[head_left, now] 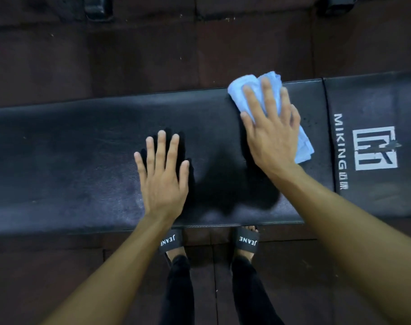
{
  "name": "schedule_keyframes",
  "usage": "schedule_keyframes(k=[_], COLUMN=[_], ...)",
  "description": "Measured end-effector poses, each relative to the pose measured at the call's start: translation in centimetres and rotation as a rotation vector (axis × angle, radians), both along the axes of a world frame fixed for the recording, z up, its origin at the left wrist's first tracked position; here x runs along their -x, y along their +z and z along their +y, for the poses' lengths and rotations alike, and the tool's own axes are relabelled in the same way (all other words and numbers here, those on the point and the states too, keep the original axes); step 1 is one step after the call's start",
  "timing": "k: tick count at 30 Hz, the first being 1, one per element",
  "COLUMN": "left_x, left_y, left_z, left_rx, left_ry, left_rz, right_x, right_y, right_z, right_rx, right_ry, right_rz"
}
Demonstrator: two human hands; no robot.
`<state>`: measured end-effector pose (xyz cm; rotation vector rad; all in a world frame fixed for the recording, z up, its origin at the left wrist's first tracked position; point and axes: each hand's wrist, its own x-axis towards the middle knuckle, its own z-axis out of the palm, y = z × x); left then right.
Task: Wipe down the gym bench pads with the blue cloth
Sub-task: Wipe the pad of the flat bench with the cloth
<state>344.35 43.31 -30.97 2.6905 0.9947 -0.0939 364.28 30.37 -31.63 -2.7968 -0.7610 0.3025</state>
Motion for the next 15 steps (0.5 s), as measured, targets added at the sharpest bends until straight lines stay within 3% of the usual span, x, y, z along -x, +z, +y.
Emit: schedule_keyframes(k=[4,9,12,15], left_x=[-2.4,-2.5,-2.5,-2.5], left_y=[-0.9,-1.9,-2.0,-2.0], left_z=[-1.1,-1.3,-1.2,-1.0], left_rx=[-0.019,-0.078,-0.083,-0.096], left_ry=[-0.03,-0.014,-0.023,-0.023], left_rz=[0.067,0.094,0.091,0.091], right_x=[1.3,9.4,15.1,15.6], right_y=[0.2,0.3,0.1,-0.2], right_z=[-5.5,-8.8,-8.0,-4.9], right_rx=[0.029,0.052,0.069,0.061], right_ry=[-0.125,-0.251,-0.179,-0.121], right_rz=[0.011,0.009,0.0,-0.021])
